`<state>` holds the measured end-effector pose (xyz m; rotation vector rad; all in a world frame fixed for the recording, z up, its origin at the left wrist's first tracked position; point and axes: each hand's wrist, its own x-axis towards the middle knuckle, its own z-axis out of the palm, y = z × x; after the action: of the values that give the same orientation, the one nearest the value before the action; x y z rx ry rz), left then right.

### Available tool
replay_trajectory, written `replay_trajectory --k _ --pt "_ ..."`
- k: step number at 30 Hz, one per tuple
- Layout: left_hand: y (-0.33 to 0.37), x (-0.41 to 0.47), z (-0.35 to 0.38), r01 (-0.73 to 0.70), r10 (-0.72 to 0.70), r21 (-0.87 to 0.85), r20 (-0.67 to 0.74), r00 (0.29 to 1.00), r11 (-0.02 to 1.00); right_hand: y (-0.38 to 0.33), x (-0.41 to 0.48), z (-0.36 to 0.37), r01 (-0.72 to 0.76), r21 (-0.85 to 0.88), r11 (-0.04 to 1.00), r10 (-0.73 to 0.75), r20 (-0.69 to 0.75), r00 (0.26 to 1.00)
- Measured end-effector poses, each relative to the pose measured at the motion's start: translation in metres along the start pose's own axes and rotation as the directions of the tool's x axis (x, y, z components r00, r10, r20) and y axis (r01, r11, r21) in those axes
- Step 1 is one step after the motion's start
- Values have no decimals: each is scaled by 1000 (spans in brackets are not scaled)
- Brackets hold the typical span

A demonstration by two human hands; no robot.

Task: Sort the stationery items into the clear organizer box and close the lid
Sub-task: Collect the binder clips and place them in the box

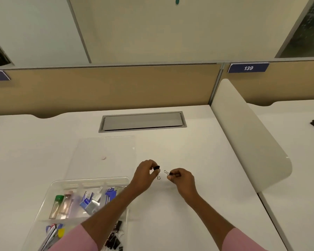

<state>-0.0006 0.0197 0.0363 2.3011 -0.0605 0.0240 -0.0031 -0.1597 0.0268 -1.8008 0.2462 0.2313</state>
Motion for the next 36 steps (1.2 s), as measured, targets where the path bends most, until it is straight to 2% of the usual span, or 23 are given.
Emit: replay_trajectory --k 5,9,14,19,23,29,36 --pt "-24 -53 -40 -20 21 72 -17 1000 997 -12 -52 37 45 -36 998 -42 78 996" --pt "-39 -95 -67 -37 42 145 -34 999 989 -14 -92 69 123 -130 984 -107 125 986" --pt "-55 -139 -84 -28 18 294 37 999 955 0 -132 103 221 -327 919 -190 124 974" --pt "-66 -171 -91 -38 12 385 68 998 922 10 -162 125 226 -394 891 -199 108 974" --pt "-76 -185 -97 -66 -2 466 145 989 882 13 -175 134 225 -463 857 -191 120 974" --pt "-84 -197 -109 -106 38 414 170 985 904 13 -184 139 210 -490 846 -201 72 977" --pt "-94 -194 -128 -53 31 261 88 996 964 -5 -187 151 195 -363 911 -202 19 979"
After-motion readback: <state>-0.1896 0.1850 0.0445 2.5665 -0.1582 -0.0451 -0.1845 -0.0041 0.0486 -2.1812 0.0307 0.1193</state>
